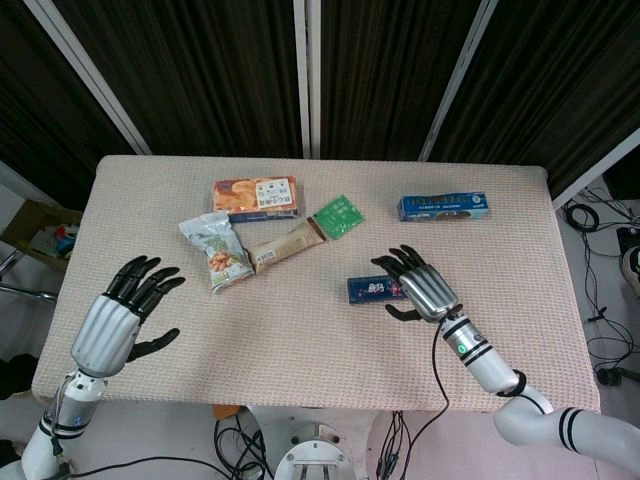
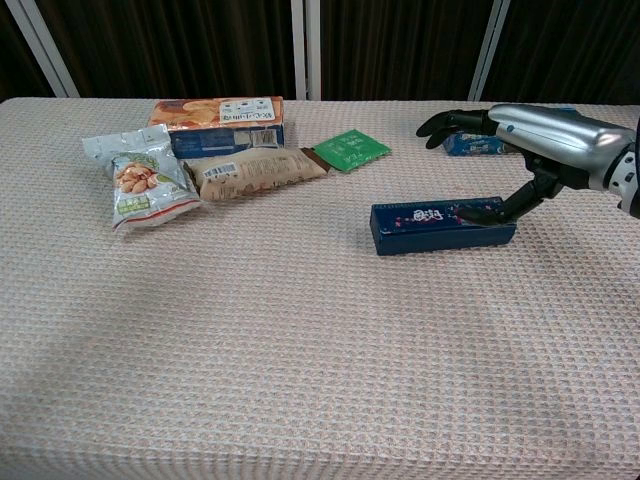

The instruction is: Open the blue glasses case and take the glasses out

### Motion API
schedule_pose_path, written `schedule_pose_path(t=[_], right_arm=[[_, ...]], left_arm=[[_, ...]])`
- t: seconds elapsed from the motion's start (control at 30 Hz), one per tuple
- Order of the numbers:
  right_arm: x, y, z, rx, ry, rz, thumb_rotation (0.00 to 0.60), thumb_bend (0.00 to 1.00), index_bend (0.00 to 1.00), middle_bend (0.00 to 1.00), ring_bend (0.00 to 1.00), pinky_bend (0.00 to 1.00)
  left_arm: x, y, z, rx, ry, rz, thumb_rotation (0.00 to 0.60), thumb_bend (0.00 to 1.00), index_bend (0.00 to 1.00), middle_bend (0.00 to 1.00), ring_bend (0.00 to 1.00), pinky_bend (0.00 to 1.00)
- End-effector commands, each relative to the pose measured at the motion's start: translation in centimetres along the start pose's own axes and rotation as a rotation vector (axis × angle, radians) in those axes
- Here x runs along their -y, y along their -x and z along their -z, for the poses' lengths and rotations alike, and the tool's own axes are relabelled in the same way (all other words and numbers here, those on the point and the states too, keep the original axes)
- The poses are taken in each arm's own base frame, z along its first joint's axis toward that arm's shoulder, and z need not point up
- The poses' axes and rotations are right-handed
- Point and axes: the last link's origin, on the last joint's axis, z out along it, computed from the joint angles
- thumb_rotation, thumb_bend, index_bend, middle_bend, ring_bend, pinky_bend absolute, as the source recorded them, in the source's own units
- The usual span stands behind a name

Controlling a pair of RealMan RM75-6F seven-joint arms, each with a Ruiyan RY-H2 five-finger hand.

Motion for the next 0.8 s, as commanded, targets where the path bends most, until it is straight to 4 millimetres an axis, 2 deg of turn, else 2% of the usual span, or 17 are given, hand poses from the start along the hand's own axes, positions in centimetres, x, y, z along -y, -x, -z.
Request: schedule_pose_path(t=[0.03, 0.37, 0.8], right_arm=[[-0.3, 0.8, -0.9, 0.047, 0.025, 0.048, 0.600, 0.26, 0.13, 0.20, 0.05, 0.05], [-1.3, 1.7, -1.1, 0.095, 0.075, 0.075, 0.600, 0.32, 0.15, 0.22, 0.05, 0.05], [-2.0, 2.3, -1.7, 0.116, 0.096, 0.075, 0.600, 0.34, 0.23, 0.26, 0.07, 0.05]], left_arm=[[1.2, 0.6, 0.8, 0.092, -0.103, -0.032, 0.600, 0.03, 0.23, 0.22, 0.12, 0.15], [3.2, 1.6, 2.7, 0.168, -0.249, -0.016, 0.600, 0.03, 0.23, 0.22, 0.12, 0.15], [3.8, 2.0, 2.8, 0.169, -0.263, -0.008, 0.600, 0.03, 0.23, 0.22, 0.12, 0.15]])
